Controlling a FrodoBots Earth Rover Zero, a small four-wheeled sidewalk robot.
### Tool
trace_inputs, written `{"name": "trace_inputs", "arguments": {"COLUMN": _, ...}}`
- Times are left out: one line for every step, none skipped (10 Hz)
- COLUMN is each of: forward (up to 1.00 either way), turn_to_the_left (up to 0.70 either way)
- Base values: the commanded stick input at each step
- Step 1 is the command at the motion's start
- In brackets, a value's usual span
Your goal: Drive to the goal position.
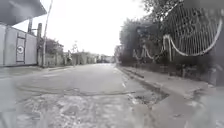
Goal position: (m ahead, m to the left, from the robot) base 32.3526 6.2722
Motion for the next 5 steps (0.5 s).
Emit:
{"name": "trace_inputs", "arguments": {"forward": 1.0, "turn_to_the_left": -0.03}}
{"name": "trace_inputs", "arguments": {"forward": 1.0, "turn_to_the_left": -0.03}}
{"name": "trace_inputs", "arguments": {"forward": 1.0, "turn_to_the_left": -0.03}}
{"name": "trace_inputs", "arguments": {"forward": 1.0, "turn_to_the_left": -0.03}}
{"name": "trace_inputs", "arguments": {"forward": 1.0, "turn_to_the_left": -0.03}}
